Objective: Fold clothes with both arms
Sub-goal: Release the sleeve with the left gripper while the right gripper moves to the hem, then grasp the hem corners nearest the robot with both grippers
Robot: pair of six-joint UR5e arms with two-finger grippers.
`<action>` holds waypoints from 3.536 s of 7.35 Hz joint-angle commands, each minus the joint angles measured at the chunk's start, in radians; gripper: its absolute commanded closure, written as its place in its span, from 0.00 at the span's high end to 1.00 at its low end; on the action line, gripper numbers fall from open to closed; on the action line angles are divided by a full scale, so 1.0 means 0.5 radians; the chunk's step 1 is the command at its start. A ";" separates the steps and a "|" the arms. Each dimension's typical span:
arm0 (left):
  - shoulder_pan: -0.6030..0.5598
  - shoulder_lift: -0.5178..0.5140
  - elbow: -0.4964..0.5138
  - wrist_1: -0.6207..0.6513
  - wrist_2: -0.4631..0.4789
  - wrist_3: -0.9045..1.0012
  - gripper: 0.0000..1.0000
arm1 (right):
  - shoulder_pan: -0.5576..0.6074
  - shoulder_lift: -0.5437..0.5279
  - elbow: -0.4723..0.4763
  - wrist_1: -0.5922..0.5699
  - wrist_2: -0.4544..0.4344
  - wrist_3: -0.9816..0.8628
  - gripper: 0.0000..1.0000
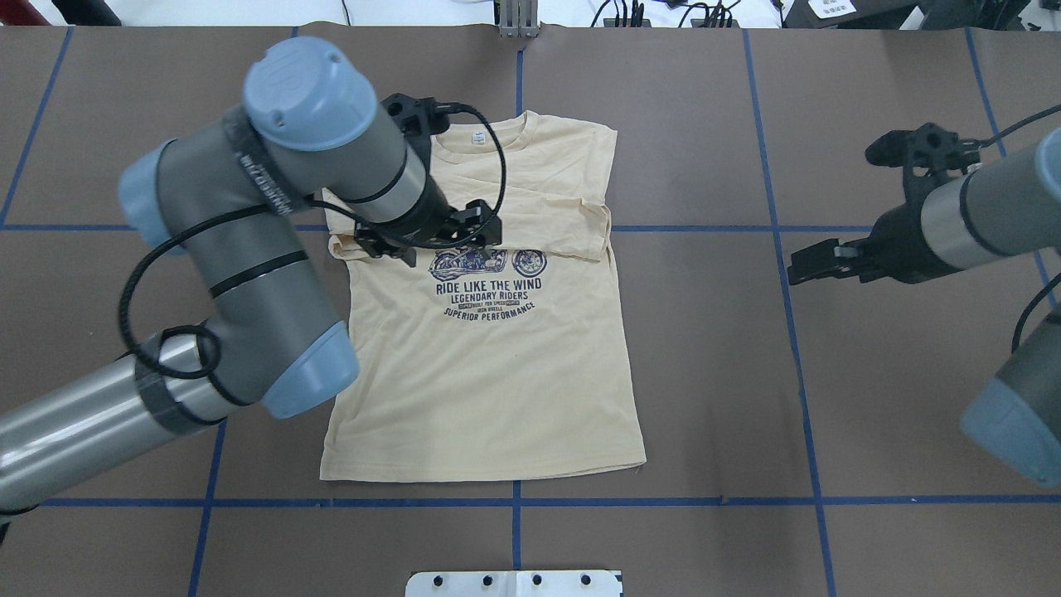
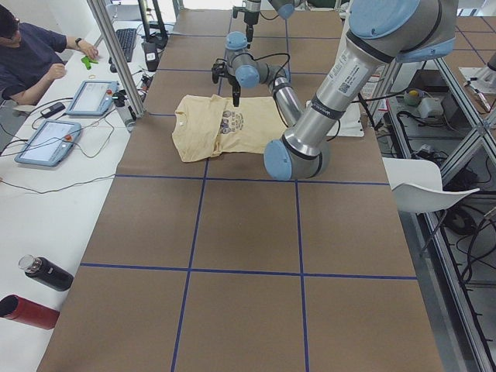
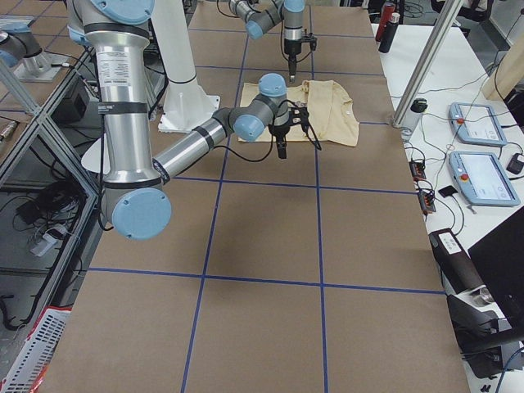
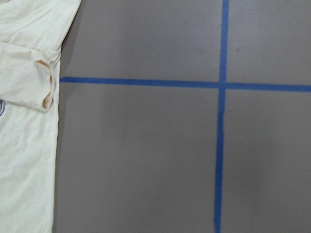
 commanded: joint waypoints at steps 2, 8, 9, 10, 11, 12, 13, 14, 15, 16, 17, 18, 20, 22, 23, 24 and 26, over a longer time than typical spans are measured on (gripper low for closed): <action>0.104 0.638 -0.510 -0.063 0.170 0.196 1.00 | -0.790 0.004 0.180 -0.127 -0.661 0.619 1.00; 0.725 1.208 -0.426 -0.809 0.607 -0.488 0.83 | -0.986 0.016 0.214 -0.230 -0.804 0.719 1.00; 0.728 1.199 -0.423 -0.806 0.598 -0.498 0.66 | -0.986 0.016 0.214 -0.230 -0.804 0.719 1.00; 0.728 1.171 -0.423 -0.800 0.589 -0.501 0.52 | -0.992 0.016 0.214 -0.227 -0.804 0.719 1.00; 0.728 1.153 -0.423 -0.794 0.589 -0.504 0.48 | -0.998 0.016 0.214 -0.227 -0.807 0.719 1.00; 0.728 1.147 -0.404 -0.793 0.586 -0.516 0.47 | -1.001 0.016 0.214 -0.230 -0.807 0.719 1.00; 0.758 1.137 -0.386 -0.793 0.586 -0.525 0.47 | -1.010 0.016 0.214 -0.230 -0.822 0.719 1.00; 0.768 1.116 -0.352 -0.793 0.586 -0.525 0.47 | -1.019 0.016 0.205 -0.230 -0.832 0.719 1.00; 0.774 1.095 -0.334 -0.793 0.586 -0.525 0.45 | -1.019 0.016 0.208 -0.230 -0.832 0.719 1.00; 0.774 1.091 -0.334 -0.793 0.586 -0.525 0.41 | -1.019 0.016 0.208 -0.230 -0.832 0.719 1.00; 0.774 1.091 -0.337 -0.793 0.583 -0.529 0.28 | -1.019 0.016 0.208 -0.230 -0.832 0.719 1.00; 0.774 1.094 -0.343 -0.793 0.583 -0.529 0.06 | -1.022 0.016 0.205 -0.230 -0.832 0.719 1.00; 0.771 1.107 -0.370 -0.778 0.586 -0.565 0.00 | -1.026 0.016 0.205 -0.230 -0.832 0.719 1.00; 0.768 1.101 -0.444 -0.674 0.586 -0.565 0.00 | -1.117 0.086 0.099 -0.227 -0.951 0.780 1.00; 0.771 1.097 -0.444 -0.668 0.586 -0.568 0.00 | -1.184 0.162 0.013 -0.224 -1.037 0.865 1.00; 0.771 1.097 -0.444 -0.668 0.583 -0.568 0.00 | -1.270 0.203 -0.031 -0.224 -1.110 0.957 0.99; 0.771 1.097 -0.444 -0.668 0.583 -0.568 0.00 | -1.302 0.289 -0.135 -0.217 -1.157 0.970 0.82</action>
